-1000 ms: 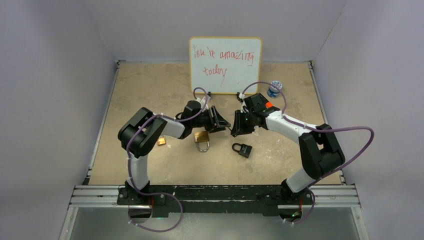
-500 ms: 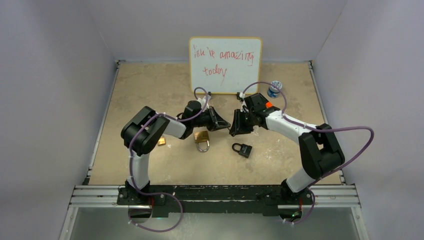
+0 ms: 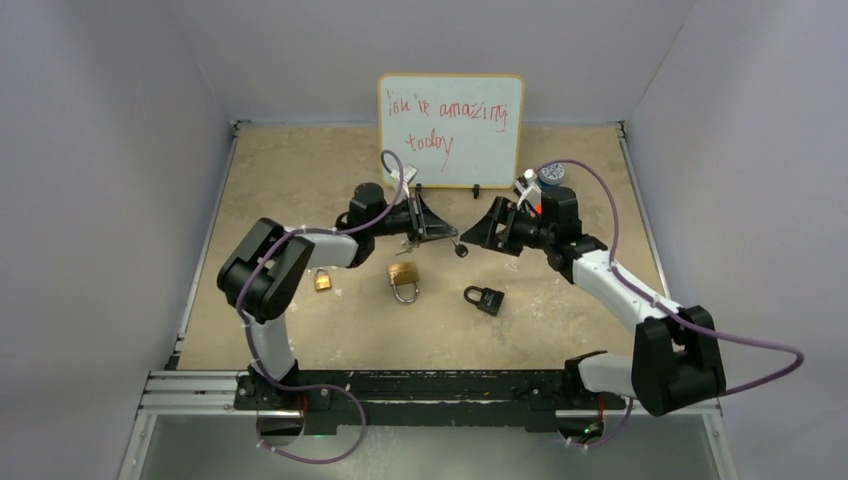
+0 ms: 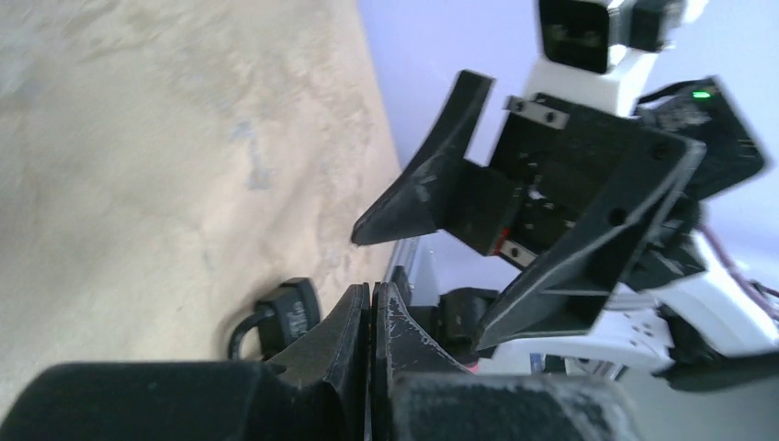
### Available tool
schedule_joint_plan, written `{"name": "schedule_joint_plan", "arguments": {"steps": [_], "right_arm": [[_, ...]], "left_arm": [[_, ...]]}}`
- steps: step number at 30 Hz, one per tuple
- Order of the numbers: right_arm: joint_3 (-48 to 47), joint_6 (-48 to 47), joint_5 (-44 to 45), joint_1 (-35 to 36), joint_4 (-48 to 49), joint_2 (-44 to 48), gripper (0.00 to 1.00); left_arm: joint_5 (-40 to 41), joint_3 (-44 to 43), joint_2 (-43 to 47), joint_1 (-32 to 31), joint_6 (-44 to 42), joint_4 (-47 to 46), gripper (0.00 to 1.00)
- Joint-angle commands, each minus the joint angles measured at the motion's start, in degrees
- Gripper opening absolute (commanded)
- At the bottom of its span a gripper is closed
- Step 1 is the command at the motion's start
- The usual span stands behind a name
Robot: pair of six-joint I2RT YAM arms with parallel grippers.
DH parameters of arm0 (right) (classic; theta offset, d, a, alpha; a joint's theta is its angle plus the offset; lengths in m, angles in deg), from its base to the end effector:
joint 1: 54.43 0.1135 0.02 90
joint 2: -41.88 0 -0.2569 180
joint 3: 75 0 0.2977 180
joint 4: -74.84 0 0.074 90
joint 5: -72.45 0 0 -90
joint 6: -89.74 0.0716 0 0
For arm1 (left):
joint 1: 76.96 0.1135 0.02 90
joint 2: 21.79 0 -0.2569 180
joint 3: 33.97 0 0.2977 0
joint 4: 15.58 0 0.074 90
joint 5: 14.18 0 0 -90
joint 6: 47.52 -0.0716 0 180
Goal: Unlock with the key
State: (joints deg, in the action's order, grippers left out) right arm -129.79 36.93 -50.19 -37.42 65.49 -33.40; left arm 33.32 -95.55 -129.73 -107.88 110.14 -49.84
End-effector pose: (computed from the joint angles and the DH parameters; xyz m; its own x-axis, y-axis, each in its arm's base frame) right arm 0.3235 0.1393 0.1909 -0.7984 0.2880 -0.5288 -0.2650 0.6204 0.7381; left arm 0.3428 -0.2617 0.1159 -0.9429 -0.2301 -0.2407 0.1931 0.2110 -0.9582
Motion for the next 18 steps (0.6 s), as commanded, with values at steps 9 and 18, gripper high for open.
{"name": "schedule_joint_plan", "arguments": {"steps": [9, 18], "right_arm": [[7.6, 14.2, -13.3, -0.4, 33.3, 13.8, 0.56], [8.6, 17.0, -14.7, -0.3, 39.9, 15.4, 0.51]], "left_arm": [[-16.5, -13.8, 12.6, 2.4, -3.8, 4.3, 0.0], [-16.8, -13.5, 13.2, 2.4, 2.5, -2.7, 0.0]]}}
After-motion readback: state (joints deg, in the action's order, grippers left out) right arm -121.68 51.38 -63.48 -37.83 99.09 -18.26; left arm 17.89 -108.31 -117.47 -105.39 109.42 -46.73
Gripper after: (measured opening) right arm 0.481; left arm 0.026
